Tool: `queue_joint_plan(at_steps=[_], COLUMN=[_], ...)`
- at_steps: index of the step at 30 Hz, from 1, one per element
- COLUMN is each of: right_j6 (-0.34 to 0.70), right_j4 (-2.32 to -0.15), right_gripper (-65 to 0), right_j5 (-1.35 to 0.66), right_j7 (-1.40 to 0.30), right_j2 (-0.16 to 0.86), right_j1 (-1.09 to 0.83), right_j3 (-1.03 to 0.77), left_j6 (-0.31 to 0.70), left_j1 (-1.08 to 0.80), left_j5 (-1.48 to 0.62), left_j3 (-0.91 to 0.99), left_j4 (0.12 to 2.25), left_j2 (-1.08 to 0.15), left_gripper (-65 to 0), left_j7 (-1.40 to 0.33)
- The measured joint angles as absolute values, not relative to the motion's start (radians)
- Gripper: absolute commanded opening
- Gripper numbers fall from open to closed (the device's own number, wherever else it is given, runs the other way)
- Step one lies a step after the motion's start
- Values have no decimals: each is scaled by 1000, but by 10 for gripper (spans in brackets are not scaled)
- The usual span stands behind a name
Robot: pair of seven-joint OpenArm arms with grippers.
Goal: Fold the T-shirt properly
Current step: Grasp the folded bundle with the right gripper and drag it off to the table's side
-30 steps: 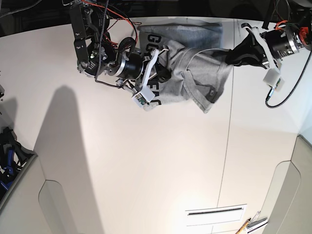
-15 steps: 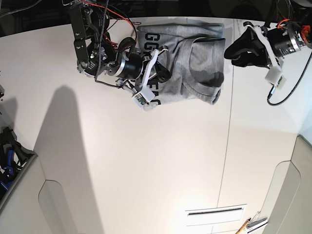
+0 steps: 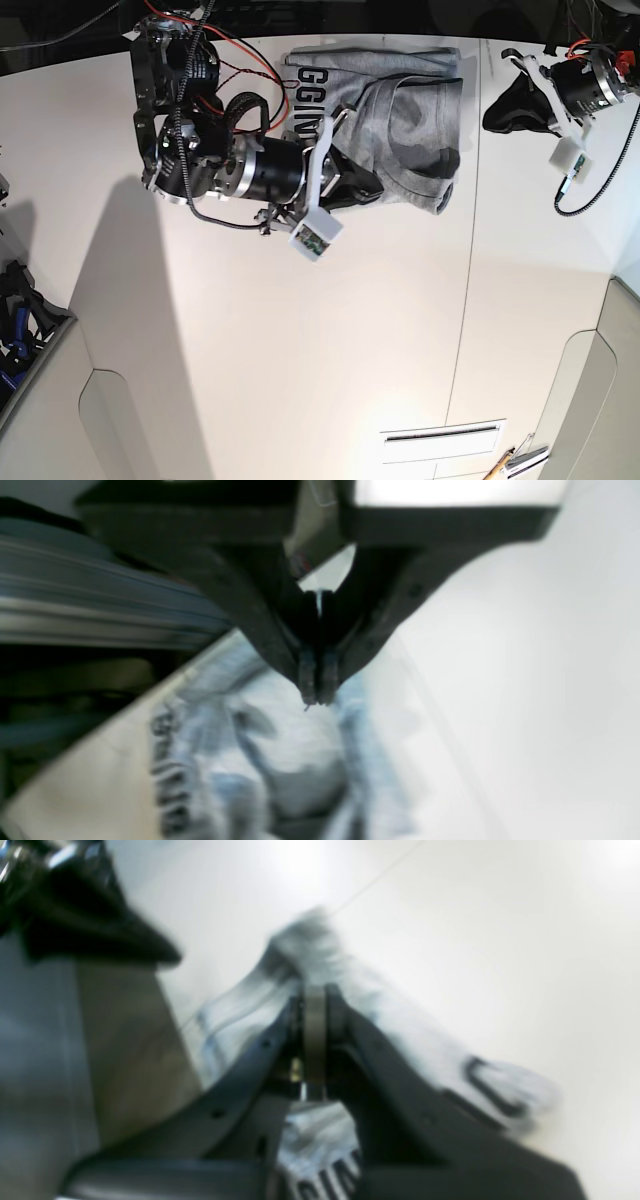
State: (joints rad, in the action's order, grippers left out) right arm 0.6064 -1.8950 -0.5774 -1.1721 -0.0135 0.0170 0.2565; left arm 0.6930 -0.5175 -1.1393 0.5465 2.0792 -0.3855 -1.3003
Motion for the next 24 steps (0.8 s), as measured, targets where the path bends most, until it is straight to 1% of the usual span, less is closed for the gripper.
queue_joint_plan(at_steps=[2,6,10,13,16,19,21,24], right_j6=[611,614,614,616,611,612,606,567], right_j4=[-1895,-1888,-1810,-1682,-1537,-1424,-1369,-1324], right_gripper=[-650,-650,-650,-650,-650,-650,-650,-650], right_j5=[-565,-445,-361,-336,-335,-371,-392,-393], right_j7=[-1176,-1183,-1154,-1118,-1051,-984,-968,-949], right_j2=[1,64,99,102,102,101,96,86], right_j1=[23,46,99,148,197,226,234,225], right_j3=[324,500,632,701,737,734,729,693], left_j6=[693,693,662,659,659,658,658,658], left_j1=[-517,-517,-517,-517,-517,-517,-517,-517], left_j5=[-1070,-927,-844,-838,-837,-837,-838,-838], left_j3=[570,614,630,630,630,630,630,630], left_j4=[2079,2079,2079,2065,2044,2034,2033,2032], left_j2=[-385,-385,-385,-384,-379,-377,-377,-377], left_gripper=[-650,-650,-650,-650,-650,-650,-650,-650], left_j7=[-1237,-1118,-1099,-1099,-1093,-1092,-1092,-1092])
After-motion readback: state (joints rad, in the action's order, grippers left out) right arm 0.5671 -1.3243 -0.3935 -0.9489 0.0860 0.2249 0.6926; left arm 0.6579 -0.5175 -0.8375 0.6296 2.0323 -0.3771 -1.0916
